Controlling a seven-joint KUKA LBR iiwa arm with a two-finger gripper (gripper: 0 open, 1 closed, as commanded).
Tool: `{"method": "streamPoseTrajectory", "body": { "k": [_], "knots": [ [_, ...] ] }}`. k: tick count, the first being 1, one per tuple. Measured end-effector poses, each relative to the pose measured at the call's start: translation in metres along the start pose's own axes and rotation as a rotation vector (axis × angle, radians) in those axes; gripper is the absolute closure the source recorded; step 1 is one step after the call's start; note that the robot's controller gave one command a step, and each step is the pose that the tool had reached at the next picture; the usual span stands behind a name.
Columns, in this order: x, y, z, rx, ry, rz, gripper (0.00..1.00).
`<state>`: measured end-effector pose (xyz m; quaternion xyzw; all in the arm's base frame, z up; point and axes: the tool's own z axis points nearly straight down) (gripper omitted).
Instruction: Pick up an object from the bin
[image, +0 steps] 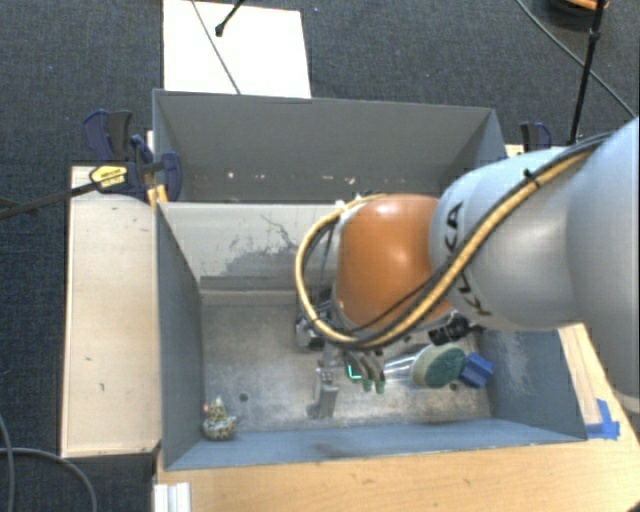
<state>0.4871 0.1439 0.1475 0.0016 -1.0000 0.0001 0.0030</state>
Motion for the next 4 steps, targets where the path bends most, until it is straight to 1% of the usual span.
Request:
{"method": "streamPoseTrajectory", "body": {
  "k": [1,2,3,4],
  "knots": [
    [-0.078,-0.072,0.073,-0.004,-0.022,-0.118,0.00],
    [-0.079,-0.081,0.072,-0.005,-0.021,-0.074,0.00],
    [-0.080,-0.082,0.071,-0.004,-0.022,-0.069,1.00],
    [-0.093,-0.092,-0.076,0.002,-0.015,-0.404,1.00]
  ]
}}
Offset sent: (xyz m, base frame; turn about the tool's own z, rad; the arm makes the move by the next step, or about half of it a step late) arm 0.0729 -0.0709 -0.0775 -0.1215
